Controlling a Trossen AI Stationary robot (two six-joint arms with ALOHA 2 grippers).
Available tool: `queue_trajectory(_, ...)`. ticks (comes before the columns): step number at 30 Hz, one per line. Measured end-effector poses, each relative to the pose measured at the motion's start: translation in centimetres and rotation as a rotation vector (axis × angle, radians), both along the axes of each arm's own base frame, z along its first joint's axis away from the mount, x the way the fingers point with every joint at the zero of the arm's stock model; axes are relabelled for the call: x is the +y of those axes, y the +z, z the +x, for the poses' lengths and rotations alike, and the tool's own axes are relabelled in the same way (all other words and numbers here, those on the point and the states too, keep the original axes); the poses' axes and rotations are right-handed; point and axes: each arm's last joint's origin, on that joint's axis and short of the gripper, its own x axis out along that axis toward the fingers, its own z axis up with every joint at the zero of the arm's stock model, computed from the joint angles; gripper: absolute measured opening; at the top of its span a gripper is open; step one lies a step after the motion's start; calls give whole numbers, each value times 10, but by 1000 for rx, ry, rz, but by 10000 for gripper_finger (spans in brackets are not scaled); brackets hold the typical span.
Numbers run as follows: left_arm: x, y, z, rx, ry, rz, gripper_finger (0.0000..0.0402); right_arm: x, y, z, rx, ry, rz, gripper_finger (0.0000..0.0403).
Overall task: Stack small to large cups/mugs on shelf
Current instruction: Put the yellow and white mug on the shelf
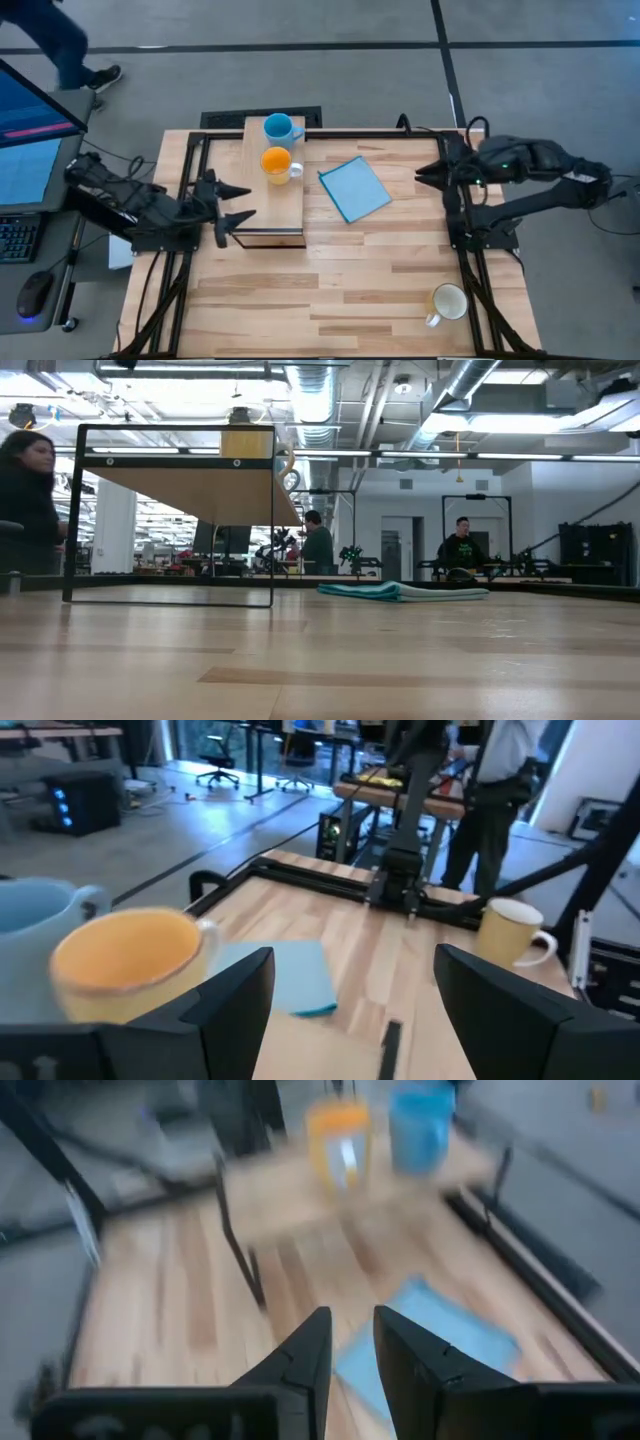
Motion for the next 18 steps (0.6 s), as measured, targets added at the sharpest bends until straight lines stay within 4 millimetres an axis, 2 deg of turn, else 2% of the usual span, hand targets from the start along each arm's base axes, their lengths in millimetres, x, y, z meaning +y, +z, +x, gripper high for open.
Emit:
queue_trajectory(6,6,-22,-23,-17,4,-2,265,2,12,16,344,-34,80,102)
queue_trajectory(11,16,-42,-42,-46,46,-8,265,10,13,19,393,-10,162,102)
queue_trajectory(18,30,-59,-63,-80,45,-32,265,29,1,6,518,-90,319,102)
